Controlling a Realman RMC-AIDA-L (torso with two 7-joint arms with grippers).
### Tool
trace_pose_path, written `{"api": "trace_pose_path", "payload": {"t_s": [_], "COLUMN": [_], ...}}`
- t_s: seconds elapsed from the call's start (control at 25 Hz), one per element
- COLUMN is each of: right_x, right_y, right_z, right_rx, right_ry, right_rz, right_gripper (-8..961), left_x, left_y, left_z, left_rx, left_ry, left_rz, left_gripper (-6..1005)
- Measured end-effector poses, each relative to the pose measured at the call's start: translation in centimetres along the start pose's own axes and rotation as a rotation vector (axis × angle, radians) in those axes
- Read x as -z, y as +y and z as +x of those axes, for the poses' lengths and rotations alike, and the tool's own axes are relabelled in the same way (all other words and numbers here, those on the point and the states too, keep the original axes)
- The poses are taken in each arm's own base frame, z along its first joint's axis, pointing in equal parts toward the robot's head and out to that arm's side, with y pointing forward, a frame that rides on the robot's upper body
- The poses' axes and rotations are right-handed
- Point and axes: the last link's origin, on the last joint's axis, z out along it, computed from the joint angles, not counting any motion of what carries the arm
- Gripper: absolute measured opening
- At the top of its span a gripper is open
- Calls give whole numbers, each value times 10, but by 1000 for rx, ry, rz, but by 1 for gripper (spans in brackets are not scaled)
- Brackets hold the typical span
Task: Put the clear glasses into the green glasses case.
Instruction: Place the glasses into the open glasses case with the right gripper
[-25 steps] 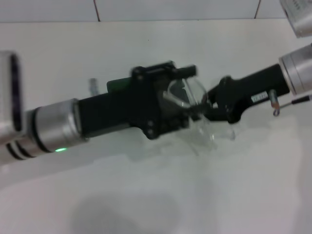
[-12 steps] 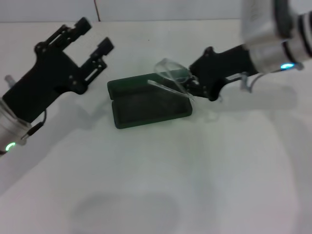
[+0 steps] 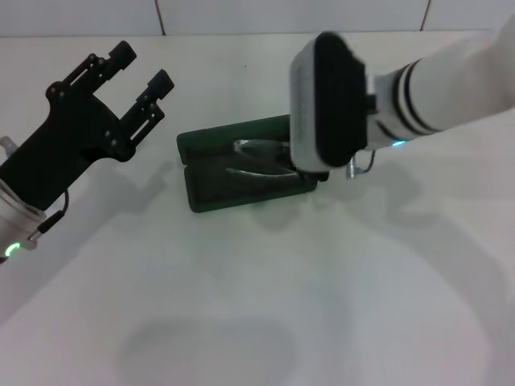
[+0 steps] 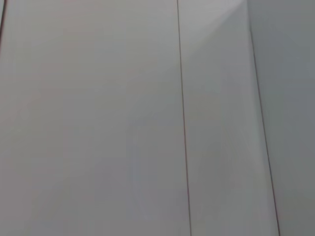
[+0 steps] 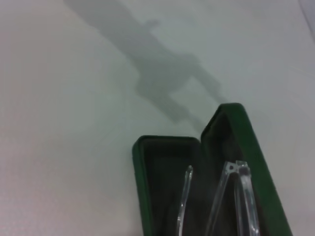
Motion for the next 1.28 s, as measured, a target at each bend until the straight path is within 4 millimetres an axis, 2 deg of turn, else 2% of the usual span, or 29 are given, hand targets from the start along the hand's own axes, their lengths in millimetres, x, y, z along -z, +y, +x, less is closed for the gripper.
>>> {"api": "trace_pose_path", "payload": {"t_s": [0.56, 0.92, 1.28], "right_x": [-16, -27, -30], "right_y": [14, 26, 32], "right_z": [-15, -16, -14], "right_rx": [169, 263, 277], "right_ry": [-17, -23, -24], "right_rz": [121, 158, 153], "right_gripper": [177, 190, 204], "left_x": [-15, -18, -17], "left_y": [-5, -4, -2], "left_z": [-2, -2, -3], "left_rx": [-12, -11, -8], "left_ry": [-25, -22, -26], "left_rz": [-14, -20, -24], "left_gripper": [595, 595, 595]}}
